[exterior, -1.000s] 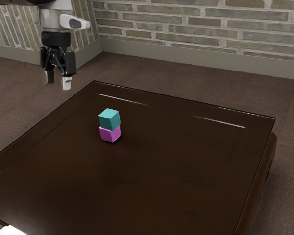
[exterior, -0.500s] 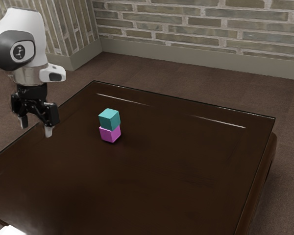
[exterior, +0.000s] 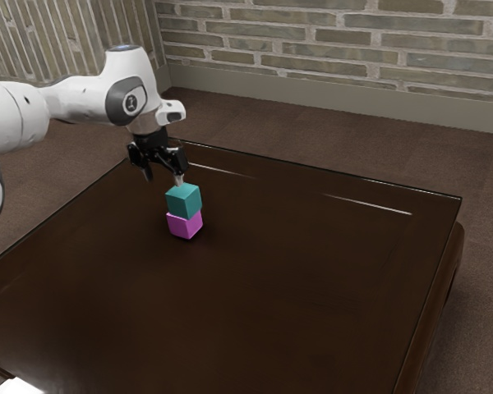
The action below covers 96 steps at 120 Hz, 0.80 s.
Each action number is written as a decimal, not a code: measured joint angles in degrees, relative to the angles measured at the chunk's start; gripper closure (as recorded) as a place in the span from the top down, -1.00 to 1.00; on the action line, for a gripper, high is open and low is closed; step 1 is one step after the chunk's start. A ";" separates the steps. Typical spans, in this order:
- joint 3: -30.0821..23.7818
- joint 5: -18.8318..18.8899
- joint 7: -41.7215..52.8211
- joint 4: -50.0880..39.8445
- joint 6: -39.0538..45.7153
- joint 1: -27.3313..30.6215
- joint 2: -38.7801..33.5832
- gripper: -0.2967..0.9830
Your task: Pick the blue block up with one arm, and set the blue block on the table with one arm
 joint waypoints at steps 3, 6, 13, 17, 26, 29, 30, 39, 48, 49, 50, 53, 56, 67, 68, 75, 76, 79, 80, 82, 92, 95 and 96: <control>0.24 0.03 0.08 0.62 -0.07 -0.35 1.11 0.54; 0.38 0.06 0.17 1.15 -0.13 -0.59 2.01 0.54; 0.56 0.10 0.34 1.95 -0.24 -0.95 3.36 0.54; 0.59 0.11 0.44 2.34 -0.29 -1.27 3.87 0.54; 0.63 0.08 0.63 3.40 -0.37 -1.70 4.83 0.54; 0.64 0.07 0.69 4.02 -0.39 -2.02 5.24 0.54; 0.63 0.06 0.71 4.24 -0.41 -2.12 5.36 0.54; 0.65 0.02 0.87 7.09 -0.86 -3.03 7.06 0.54; 1.82 -0.02 1.01 7.97 -1.21 -3.71 8.13 0.54; 1.95 -0.02 1.03 8.03 -1.25 -3.77 8.20 0.54; 2.07 -0.02 1.04 8.06 -1.28 -3.83 8.26 0.54; 2.33 -0.02 1.09 8.14 -1.36 -3.95 8.44 0.54; 2.50 -0.02 1.13 8.21 -1.44 -4.02 8.61 0.54; 2.92 0.07 1.31 9.07 -1.65 -4.24 9.64 0.54; 3.01 0.07 1.33 9.14 -1.66 -4.28 9.76 0.54; 3.36 0.11 1.44 9.62 -1.75 -4.58 10.40 0.54; 3.39 0.12 1.45 9.66 -1.76 -4.63 10.44 0.54; 3.44 0.13 1.50 9.76 -1.79 -4.82 10.55 0.54; 3.46 0.12 1.51 9.80 -1.80 -4.86 10.58 0.54; 3.48 0.12 1.54 9.86 -1.82 -4.99 10.62 0.54; 3.52 0.11 1.67 10.05 -1.88 -5.35 10.85 0.54; 3.53 0.11 1.70 10.27 -1.89 -5.40 11.11 0.54; 3.53 0.11 1.71 10.32 -1.90 -5.41 11.19 0.54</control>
